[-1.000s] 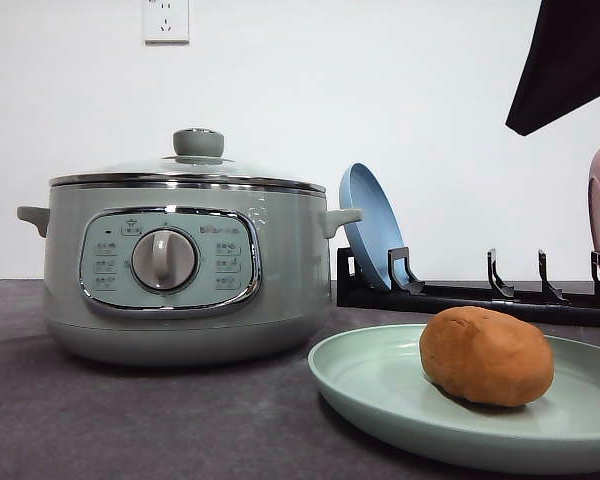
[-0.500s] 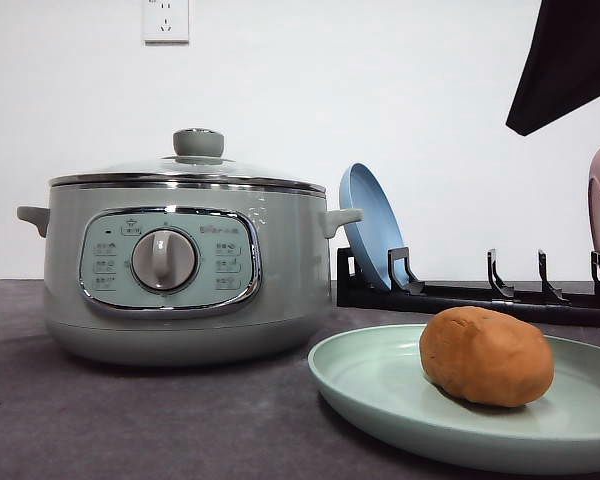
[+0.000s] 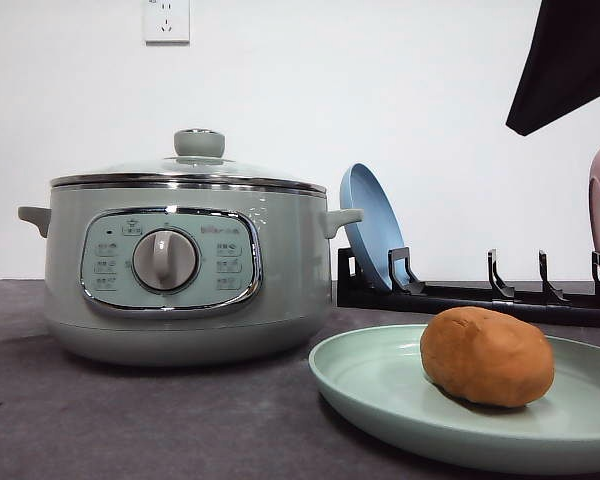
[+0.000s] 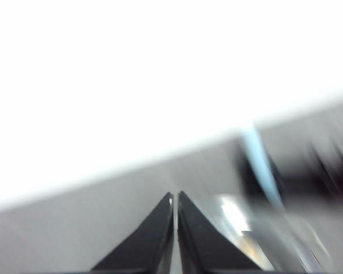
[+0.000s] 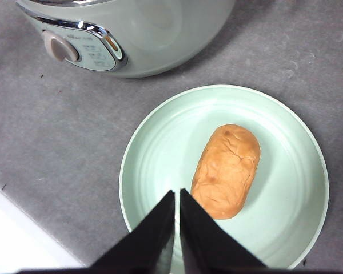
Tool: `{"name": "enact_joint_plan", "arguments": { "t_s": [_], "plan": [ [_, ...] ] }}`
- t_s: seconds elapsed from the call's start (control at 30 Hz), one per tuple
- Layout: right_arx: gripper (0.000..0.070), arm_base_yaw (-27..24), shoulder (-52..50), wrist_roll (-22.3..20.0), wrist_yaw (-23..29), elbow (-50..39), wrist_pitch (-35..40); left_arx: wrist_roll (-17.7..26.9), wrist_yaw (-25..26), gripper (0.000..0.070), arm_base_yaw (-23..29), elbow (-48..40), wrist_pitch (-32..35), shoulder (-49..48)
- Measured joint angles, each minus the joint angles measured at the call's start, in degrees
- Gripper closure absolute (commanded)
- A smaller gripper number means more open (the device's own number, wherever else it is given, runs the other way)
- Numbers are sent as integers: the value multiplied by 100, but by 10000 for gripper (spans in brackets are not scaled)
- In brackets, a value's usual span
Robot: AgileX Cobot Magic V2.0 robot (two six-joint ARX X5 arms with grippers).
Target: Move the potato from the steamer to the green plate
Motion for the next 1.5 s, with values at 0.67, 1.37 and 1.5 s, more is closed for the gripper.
{"name": "enact_joint_plan", "arguments": {
  "t_s": [0.67,1.37,1.5],
  "plan": [
    [700,0,0,0,2,0,0,159,-15,697,2187,-6122,3817,-4138],
    [700,0,0,0,0,0,0,153,-15,697,2187,-9105,3778,-6017],
    [700,0,0,0,0,0,1,153,-15,697,2187,-9319,3775,-6066]
  ]
}}
